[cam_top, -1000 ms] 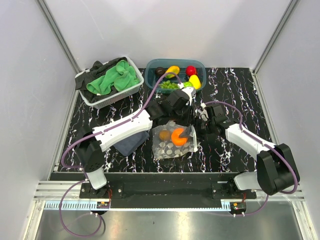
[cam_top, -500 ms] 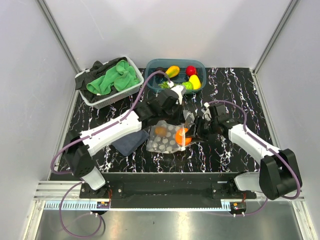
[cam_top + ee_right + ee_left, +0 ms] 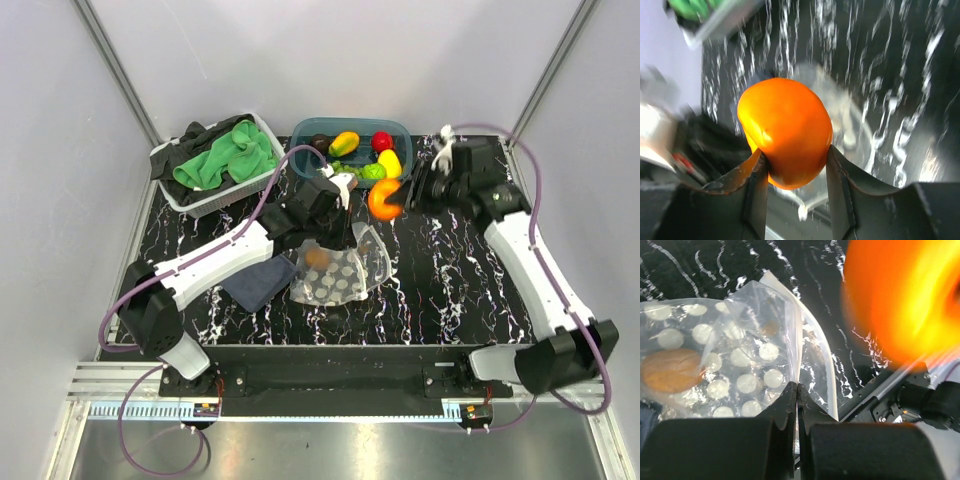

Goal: Open the zip-top bag and remove the fake food

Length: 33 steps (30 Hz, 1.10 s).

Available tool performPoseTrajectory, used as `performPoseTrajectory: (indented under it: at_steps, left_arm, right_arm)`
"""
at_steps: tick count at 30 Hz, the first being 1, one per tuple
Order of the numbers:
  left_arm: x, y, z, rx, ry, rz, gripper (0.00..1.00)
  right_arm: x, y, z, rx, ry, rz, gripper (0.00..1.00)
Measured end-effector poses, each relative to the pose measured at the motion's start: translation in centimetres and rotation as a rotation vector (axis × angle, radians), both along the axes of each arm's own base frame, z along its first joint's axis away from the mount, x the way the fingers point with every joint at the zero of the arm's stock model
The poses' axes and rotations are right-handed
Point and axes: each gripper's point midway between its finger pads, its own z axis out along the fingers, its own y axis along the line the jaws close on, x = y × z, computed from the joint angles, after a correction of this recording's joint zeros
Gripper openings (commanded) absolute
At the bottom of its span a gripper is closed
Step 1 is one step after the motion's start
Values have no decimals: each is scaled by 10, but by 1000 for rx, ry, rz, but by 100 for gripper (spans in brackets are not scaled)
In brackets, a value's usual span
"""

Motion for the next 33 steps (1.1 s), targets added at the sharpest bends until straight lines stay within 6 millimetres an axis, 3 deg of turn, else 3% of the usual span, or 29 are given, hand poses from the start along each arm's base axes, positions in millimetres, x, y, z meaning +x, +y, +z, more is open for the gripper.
performPoseTrajectory:
  at_steps: [4, 8, 13, 18, 22, 25, 27, 33]
  left_arm:
    - [-3, -3, 3, -23, 0, -57, 0]
    - [-10, -9, 7, -56, 8, -119, 0]
    - [-23, -16, 12, -94, 35, -201, 0]
    - [-31, -21, 15, -122, 31, -268, 0]
    - [-36, -20, 9, -121, 32, -311, 0]
    - [-39, -19, 8, -125, 35, -337, 0]
    - [-38, -19, 9, -132, 33, -343, 0]
    - [-26, -14, 12, -151, 28, -320, 0]
  right_arm:
    - [58, -12, 31, -28, -74, -65, 8]
    - [132, -12, 28, -45, -80, -109, 8]
    - [216, -11, -5, -53, -60, -143, 8]
    - [276, -6, -68, -60, -10, -154, 13]
    - [302, -2, -118, -66, 41, -157, 33]
    - [307, 0, -142, -64, 80, -165, 55]
    - [307, 1, -144, -55, 89, -168, 67]
    - [297, 0, -146, -59, 137, -171, 87]
